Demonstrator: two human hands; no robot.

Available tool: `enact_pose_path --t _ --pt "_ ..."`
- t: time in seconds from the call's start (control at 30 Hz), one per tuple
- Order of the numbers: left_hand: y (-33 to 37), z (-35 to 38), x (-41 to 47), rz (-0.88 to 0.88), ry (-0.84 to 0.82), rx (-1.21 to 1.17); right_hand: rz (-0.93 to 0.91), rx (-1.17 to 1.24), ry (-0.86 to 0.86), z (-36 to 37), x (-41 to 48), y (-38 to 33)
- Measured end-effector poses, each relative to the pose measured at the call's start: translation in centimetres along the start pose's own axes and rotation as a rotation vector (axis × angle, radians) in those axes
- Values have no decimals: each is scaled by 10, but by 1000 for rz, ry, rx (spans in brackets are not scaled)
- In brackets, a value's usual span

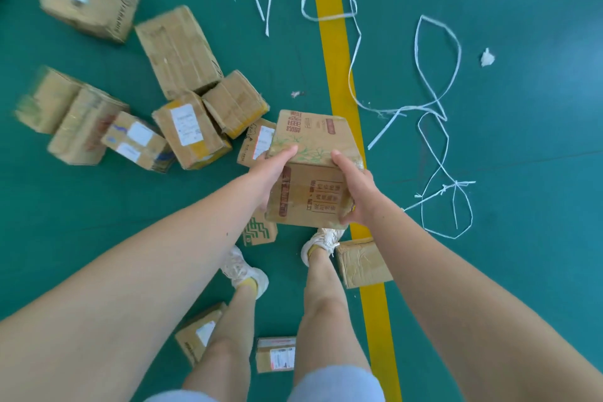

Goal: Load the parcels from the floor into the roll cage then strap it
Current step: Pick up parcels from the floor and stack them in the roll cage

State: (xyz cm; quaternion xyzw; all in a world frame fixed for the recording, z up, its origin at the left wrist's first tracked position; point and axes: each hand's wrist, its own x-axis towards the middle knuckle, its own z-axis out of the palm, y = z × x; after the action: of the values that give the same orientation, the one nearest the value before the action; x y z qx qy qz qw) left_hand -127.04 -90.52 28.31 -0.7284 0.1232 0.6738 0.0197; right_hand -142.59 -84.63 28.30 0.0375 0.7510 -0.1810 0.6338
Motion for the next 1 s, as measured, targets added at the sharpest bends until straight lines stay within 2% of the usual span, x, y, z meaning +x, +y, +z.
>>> enact_pose_path --t 0.2,0.4,0.67,1.0 --pt "22 -62 -104 41 -39 -1 -108 17 -30 34 -127 -32" --pt "37 -136 -211 215 -28 -71 -255 -39 -47 86 -226 -65" --pt "34 -255 -290 385 53 -231 -455 -125 -120 188 -321 -84" --pt "-13 -428 -369 649 289 -542 -684 -295 -307 360 -424 -74"
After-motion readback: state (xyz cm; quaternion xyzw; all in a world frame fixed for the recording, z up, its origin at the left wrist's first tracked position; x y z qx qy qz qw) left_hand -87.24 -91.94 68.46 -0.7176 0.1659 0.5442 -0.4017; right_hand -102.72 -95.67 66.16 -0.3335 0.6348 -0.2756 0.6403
